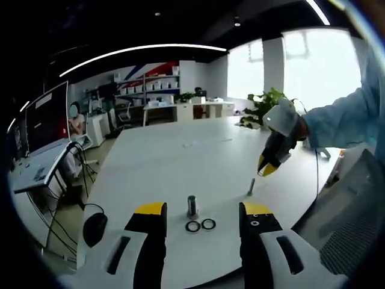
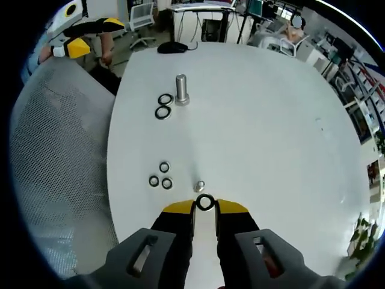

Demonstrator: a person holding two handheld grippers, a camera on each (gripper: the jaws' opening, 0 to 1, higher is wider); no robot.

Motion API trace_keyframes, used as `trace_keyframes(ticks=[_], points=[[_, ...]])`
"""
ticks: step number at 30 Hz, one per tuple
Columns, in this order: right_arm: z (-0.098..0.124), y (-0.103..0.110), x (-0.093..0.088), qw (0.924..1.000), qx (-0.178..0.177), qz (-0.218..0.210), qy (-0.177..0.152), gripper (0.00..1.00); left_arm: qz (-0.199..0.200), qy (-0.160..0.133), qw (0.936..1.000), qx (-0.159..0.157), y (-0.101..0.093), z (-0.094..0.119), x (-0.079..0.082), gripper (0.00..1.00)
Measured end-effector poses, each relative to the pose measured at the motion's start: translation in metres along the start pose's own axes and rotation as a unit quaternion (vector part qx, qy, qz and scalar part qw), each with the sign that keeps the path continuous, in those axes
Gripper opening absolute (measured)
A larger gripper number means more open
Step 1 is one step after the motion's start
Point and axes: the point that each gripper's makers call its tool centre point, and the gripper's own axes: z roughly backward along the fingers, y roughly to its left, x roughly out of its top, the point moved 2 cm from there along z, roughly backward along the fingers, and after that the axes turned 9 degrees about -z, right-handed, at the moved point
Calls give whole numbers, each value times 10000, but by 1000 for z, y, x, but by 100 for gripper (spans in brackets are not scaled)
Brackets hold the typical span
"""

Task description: Place the washer onto the threaded stud by aligning its center hole with the stud, sliding it down to the base, and recovering from edge contact or off-axis alignment until the washer reaches the visible bottom stop.

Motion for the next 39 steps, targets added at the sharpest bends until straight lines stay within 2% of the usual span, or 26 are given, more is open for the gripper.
trace_keyframes(ticks=[20, 39], points=[[-15, 6, 11, 9997, 98, 208, 84, 15, 7, 28, 10000, -15, 0, -1, -1, 46], [-26, 8, 8, 9991, 146, 299, 278, 15, 30, 38, 10000, -7, 0, -1, -1, 46]])
